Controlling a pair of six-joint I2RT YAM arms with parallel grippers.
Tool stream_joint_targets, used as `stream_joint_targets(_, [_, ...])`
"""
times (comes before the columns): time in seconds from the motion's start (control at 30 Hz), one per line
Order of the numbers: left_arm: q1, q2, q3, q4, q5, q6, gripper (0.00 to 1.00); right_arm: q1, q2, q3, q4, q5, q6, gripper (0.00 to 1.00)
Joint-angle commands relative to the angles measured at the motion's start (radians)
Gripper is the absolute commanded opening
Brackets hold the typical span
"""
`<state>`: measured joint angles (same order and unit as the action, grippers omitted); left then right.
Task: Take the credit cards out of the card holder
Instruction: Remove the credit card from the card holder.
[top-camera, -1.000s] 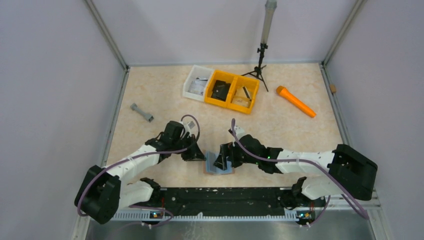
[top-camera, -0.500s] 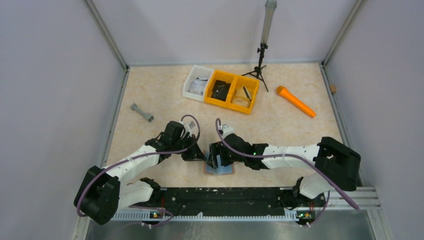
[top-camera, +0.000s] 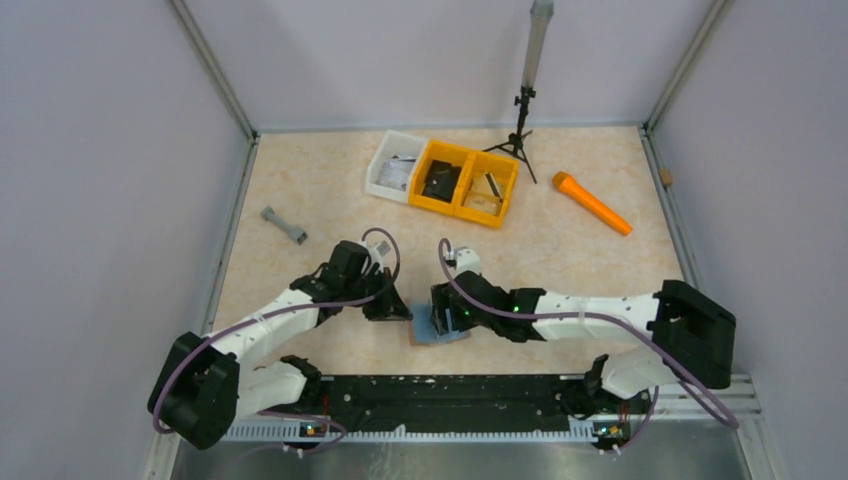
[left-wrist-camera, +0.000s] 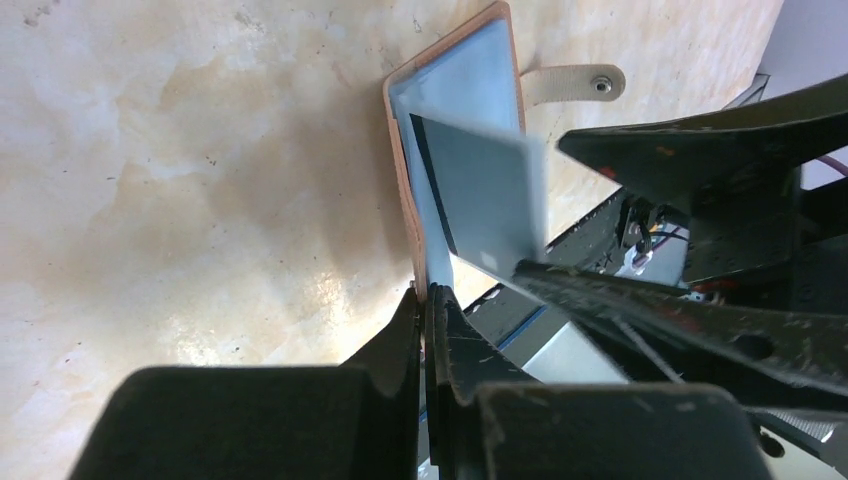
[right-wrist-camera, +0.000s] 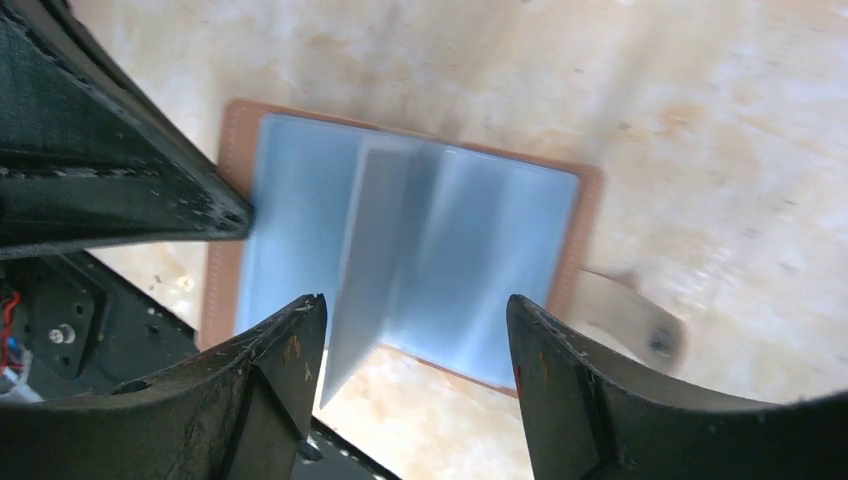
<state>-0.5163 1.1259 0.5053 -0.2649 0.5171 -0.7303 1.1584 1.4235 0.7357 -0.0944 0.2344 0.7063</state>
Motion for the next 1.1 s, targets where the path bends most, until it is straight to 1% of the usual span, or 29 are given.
stream_joint_targets(0.0, [-0.002, -0.011, 0.039, -0.01, -0.011, 0.017, 0.0, 0.006, -0.111, -0.056, -0.134, 0.122, -0.014, 0.68])
stream_joint_targets(0.13, [-0.002, -0.005, 0.039, -0.013, -0.015, 0.021, 0.0, 0.002, -0.165, -0.085, -0.188, 0.159, -0.01, 0.68])
stream_joint_targets(0.2, [-0.002, -0.006, 0.038, -0.014, -0.015, 0.023, 0.0, -0.007, -0.19, -0.099, -0.213, 0.164, -0.006, 0.74])
stream_joint_targets(0.23, [-0.001, -0.006, 0.038, -0.014, -0.016, 0.023, 0.0, -0.014, -0.206, -0.109, -0.216, 0.158, -0.003, 0.79])
stream_joint_targets(0.3, [-0.002, -0.005, 0.035, -0.012, -0.017, 0.024, 0.01, -0.036, -0.242, -0.142, -0.206, 0.119, 0.011, 0.86])
stream_joint_targets(0.37, [-0.002, -0.002, 0.028, -0.002, -0.015, 0.02, 0.07, -0.071, -0.288, -0.201, -0.147, 0.037, 0.028, 0.88])
stream_joint_targets(0.43, [-0.002, 0.002, 0.015, 0.029, -0.001, 0.01, 0.11, -0.117, -0.34, -0.283, -0.037, -0.038, 0.052, 0.85])
stream_joint_targets(0.47, [-0.002, 0.005, 0.007, 0.046, 0.007, 0.003, 0.14, -0.135, -0.353, -0.31, 0.023, -0.054, 0.064, 0.83])
stream_joint_targets(0.53, [-0.002, 0.017, -0.002, 0.077, 0.023, -0.005, 0.19, -0.15, -0.349, -0.326, 0.074, -0.05, 0.066, 0.81])
stream_joint_targets(0.63, [-0.002, 0.038, -0.02, 0.141, 0.05, -0.016, 0.32, -0.156, -0.278, -0.292, 0.088, -0.047, 0.051, 0.76])
stream_joint_targets(0.67, [-0.002, 0.047, -0.026, 0.155, 0.055, -0.019, 0.37, -0.156, -0.244, -0.276, 0.114, -0.045, 0.047, 0.75])
stream_joint_targets(0.7, [-0.002, 0.059, -0.03, 0.172, 0.059, -0.019, 0.45, -0.157, -0.213, -0.263, 0.127, -0.047, 0.044, 0.74])
stream_joint_targets(0.77, [-0.002, 0.083, -0.043, 0.212, 0.068, -0.028, 0.55, -0.158, -0.153, -0.246, 0.153, -0.055, 0.042, 0.72])
stream_joint_targets(0.8, [-0.002, 0.095, -0.049, 0.235, 0.072, -0.032, 0.59, -0.158, -0.131, -0.245, 0.173, -0.06, 0.045, 0.71])
stream_joint_targets(0.83, [-0.001, 0.109, -0.056, 0.254, 0.08, -0.039, 0.6, -0.158, -0.114, -0.245, 0.197, -0.064, 0.049, 0.68])
stream_joint_targets(0.87, [-0.002, 0.125, -0.062, 0.289, 0.087, -0.046, 0.6, -0.159, -0.103, -0.247, 0.218, -0.067, 0.054, 0.65])
stream_joint_targets(0.93, [-0.002, 0.156, -0.066, 0.327, 0.103, -0.053, 0.53, -0.159, -0.082, -0.25, 0.247, -0.076, 0.061, 0.6])
stream_joint_targets(1.0, [-0.001, 0.186, -0.068, 0.358, 0.114, -0.057, 0.4, -0.159, -0.074, -0.251, 0.261, -0.093, 0.064, 0.6])
stream_joint_targets(1.03, [-0.002, 0.197, -0.07, 0.381, 0.126, -0.059, 0.33, -0.159, -0.078, -0.255, 0.266, -0.1, 0.065, 0.61])
stream_joint_targets(1.07, [-0.001, 0.205, -0.075, 0.414, 0.141, -0.066, 0.23, -0.16, -0.09, -0.261, 0.273, -0.104, 0.066, 0.62])
